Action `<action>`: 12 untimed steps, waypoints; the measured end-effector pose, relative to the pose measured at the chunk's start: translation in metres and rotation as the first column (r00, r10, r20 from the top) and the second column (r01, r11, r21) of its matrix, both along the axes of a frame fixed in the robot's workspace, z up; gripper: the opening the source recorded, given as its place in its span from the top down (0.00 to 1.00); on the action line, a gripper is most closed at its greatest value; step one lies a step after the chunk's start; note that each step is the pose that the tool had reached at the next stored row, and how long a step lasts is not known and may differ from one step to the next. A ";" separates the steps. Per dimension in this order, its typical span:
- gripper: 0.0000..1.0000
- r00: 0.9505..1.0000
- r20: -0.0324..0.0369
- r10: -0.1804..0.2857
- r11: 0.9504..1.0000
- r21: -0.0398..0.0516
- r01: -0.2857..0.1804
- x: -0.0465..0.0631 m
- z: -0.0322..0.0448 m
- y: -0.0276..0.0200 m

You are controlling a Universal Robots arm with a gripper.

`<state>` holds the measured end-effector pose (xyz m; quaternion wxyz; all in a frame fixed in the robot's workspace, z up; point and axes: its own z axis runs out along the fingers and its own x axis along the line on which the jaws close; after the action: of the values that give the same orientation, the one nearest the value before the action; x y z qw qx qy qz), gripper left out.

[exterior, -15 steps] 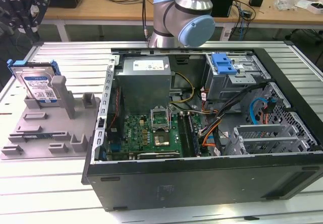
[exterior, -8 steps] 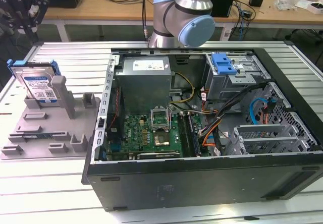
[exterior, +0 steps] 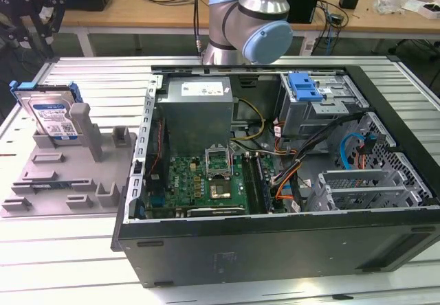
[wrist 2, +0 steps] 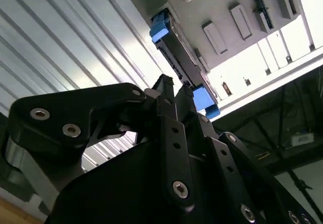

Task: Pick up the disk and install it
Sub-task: 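Pick up the disk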

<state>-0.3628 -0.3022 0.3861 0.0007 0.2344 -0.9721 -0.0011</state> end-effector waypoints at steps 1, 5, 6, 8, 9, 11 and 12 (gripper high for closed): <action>0.76 1.000 0.000 0.017 1.000 -0.002 -0.017 0.000 0.0000 0.0000; 0.75 0.995 -0.002 0.104 0.994 -0.014 -0.104 -0.001 -0.0003 0.0000; 0.69 0.989 -0.002 0.145 0.989 -0.020 -0.145 -0.001 -0.0005 0.0000; 0.51 0.983 -0.003 0.185 0.983 -0.024 -0.185 -0.002 -0.0008 0.0000; 0.51 0.980 -0.003 0.197 0.980 -0.025 -0.197 -0.002 -0.0009 0.0000; 0.51 0.974 -0.003 0.228 0.973 -0.026 -0.228 -0.003 -0.0017 0.0000; 0.51 0.968 -0.004 0.251 0.968 -0.026 -0.251 -0.003 -0.0020 0.0000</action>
<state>-0.3655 -0.3022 0.3842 0.0041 0.3553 -0.9347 0.0119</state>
